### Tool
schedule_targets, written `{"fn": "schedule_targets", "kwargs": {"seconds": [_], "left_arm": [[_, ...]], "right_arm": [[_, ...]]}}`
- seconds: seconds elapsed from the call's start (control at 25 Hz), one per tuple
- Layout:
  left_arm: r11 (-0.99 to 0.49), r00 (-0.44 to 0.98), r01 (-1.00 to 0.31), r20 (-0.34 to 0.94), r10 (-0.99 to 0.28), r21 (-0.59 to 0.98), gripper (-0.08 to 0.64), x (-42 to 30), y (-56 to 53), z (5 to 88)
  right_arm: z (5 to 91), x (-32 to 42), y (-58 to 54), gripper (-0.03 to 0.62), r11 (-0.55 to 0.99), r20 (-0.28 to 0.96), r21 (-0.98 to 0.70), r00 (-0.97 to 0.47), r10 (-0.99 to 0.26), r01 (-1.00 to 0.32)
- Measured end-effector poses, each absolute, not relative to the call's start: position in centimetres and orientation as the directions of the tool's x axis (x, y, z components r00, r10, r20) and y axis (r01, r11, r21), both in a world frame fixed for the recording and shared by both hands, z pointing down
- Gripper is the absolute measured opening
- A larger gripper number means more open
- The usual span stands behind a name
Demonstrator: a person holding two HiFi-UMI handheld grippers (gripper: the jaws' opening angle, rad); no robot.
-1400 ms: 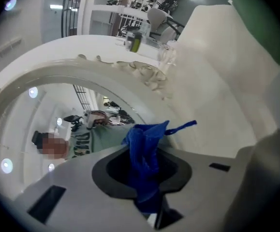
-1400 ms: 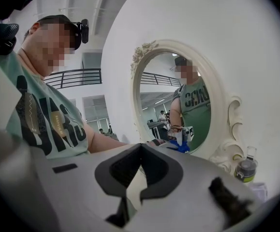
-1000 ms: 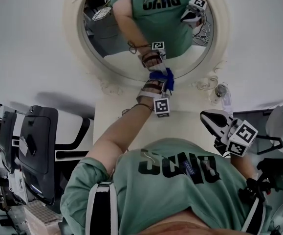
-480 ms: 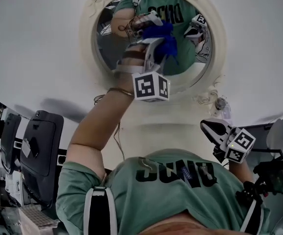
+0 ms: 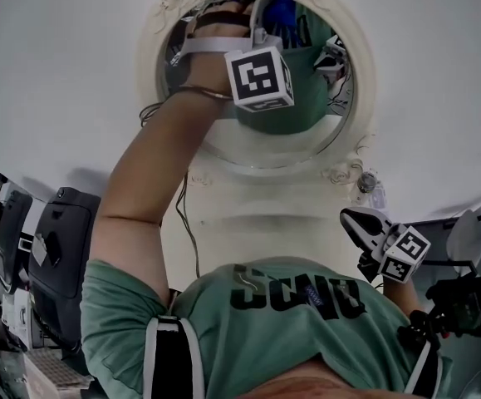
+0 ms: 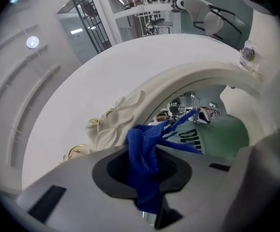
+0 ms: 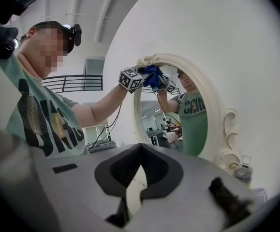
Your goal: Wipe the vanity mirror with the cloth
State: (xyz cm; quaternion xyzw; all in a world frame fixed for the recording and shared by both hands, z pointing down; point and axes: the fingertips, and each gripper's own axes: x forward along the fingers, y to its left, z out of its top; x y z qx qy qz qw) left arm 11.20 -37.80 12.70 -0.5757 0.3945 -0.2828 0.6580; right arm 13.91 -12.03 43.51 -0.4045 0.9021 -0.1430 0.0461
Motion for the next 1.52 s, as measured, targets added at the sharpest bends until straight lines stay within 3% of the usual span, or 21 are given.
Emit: {"fn": "schedule_targets", "kwargs": {"seconds": [0.28, 0.52, 0.68, 1.16, 1.32, 1.4, 1.52], "left_arm": [[0.23, 0.53, -0.113, -0.255, -0.809, -0.966, 0.079, 11.6, -37.1, 12.9], [0.201, 0.588, -0.046, -0.189, -0.786, -0.979, 0.078, 12.7, -36.6, 22.2], [0.125, 0.613, -0.001, -0.099, -0.783, -0.992, 0.077, 13.5, -36.2, 31.6], [-0.013, 0.635, 0.324, 0.228, -0.739, -0.946, 0.078, 13.4, -34.9, 57.9], [-0.103, 0.629, 0.326, 0.296, -0.719, -0.94, 0.077, 13.5, -34.2, 62.9], [-0.067, 0.612, 0.338, 0.273, -0.742, -0.939, 0.075, 13.1, -34.5, 62.7], [-0.127, 0.633, 0.303, 0.299, -0.714, -0.944, 0.075, 13.6, -34.0, 62.7]], "right_arm": [[43.3, 13.3, -11.9, 0.005, 0.644, 0.041, -0.292, -0.682, -0.73, -0.707], [43.7, 13.2, -11.9, 0.005, 0.643, 0.057, -0.293, -0.684, -0.727, -0.708], [43.9, 13.8, -11.8, 0.005, 0.625, 0.075, -0.3, -0.671, -0.737, -0.72], [45.0, 14.8, -11.2, 0.005, 0.591, 0.101, -0.318, -0.646, -0.757, -0.741], [45.1, 14.8, -11.1, 0.005, 0.591, 0.102, -0.318, -0.646, -0.756, -0.741], [45.2, 14.9, -11.0, 0.005, 0.589, 0.1, -0.32, -0.645, -0.757, -0.742], [45.0, 14.9, -11.2, 0.005, 0.587, 0.099, -0.324, -0.644, -0.759, -0.742]]}}
